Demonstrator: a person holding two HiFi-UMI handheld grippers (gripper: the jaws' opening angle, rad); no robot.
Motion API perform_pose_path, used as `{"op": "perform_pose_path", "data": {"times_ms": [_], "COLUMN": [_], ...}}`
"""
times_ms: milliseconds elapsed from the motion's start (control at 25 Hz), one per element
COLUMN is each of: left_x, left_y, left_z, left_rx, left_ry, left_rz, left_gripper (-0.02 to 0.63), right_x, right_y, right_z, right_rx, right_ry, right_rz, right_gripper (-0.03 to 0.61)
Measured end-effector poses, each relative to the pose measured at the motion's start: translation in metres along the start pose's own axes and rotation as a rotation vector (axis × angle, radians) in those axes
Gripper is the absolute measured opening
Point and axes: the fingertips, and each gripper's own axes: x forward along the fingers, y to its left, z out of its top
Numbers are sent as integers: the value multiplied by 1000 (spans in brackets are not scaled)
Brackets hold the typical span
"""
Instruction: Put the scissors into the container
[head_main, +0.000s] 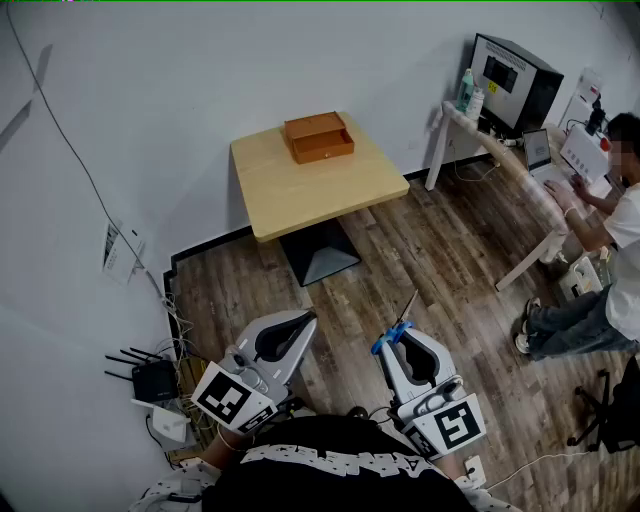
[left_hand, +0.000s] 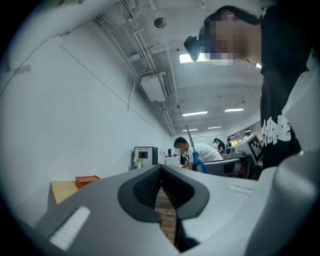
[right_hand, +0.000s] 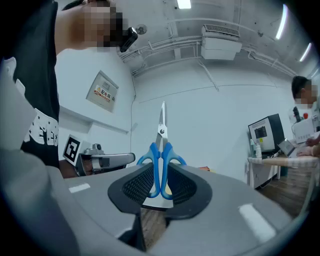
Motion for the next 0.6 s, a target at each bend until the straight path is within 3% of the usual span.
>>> {"op": "perform_pose_path", "data": {"times_ms": [600], "left_x": [3], "left_y": [-41], "left_z": [-13], "left_rx": [20], "left_ry": [57], "left_rz": [15], "left_gripper": [2], "right_x": [-33], "right_y": [-21], "right_z": [-13], "right_rx": [64], "right_ry": [-7], "right_rz": [46], "right_gripper": [101]}}
